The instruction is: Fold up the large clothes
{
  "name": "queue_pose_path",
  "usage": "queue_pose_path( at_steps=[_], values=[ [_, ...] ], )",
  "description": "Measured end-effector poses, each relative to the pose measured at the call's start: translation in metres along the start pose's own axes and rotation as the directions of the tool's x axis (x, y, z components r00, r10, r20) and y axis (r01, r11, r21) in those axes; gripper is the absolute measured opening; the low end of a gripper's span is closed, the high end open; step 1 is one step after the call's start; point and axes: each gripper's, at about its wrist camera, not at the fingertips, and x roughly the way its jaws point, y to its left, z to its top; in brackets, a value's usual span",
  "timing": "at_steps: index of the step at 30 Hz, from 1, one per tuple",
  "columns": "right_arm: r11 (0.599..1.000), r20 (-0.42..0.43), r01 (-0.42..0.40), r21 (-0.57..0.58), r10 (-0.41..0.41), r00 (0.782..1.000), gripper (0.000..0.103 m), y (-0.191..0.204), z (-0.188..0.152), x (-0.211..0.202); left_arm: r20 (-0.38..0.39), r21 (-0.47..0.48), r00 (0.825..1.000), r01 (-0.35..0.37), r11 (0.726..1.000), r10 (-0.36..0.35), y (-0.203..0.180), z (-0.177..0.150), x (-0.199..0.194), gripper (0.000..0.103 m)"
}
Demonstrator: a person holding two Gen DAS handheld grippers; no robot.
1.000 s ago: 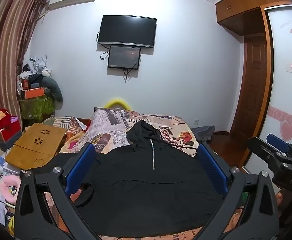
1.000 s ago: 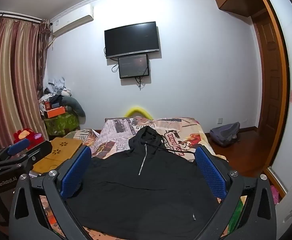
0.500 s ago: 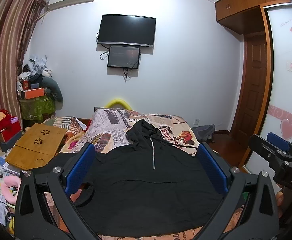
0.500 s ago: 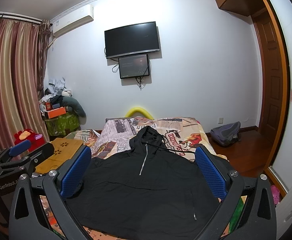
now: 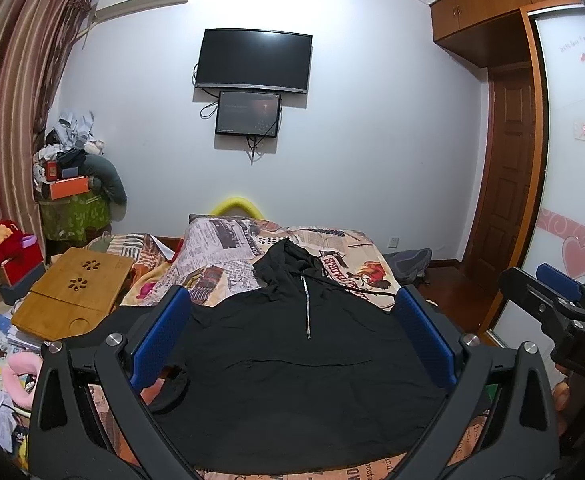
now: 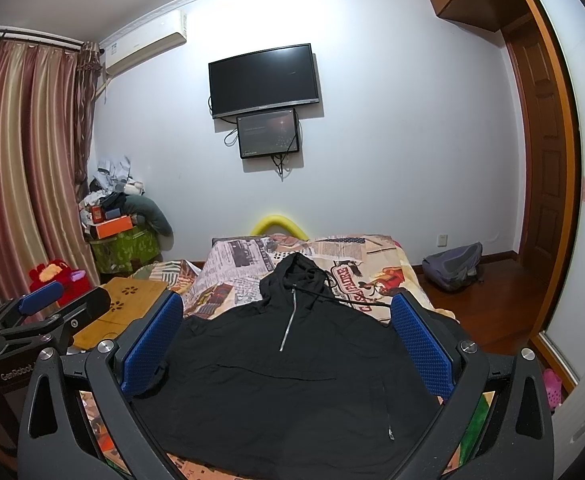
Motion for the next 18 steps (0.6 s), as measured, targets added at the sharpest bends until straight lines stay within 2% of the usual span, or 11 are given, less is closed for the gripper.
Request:
queue_pose_path(
  at_steps=[18],
  values=[
    [1.0, -0.001, 0.001, -0.003, -0.001, 1.0, 0.103, 0.0009, -0.0008, 0.0, -0.015, -0.006, 1.0, -0.008, 1.0, 0.008, 0.0058, -0.001, 0.0064, 0.103]
  ],
)
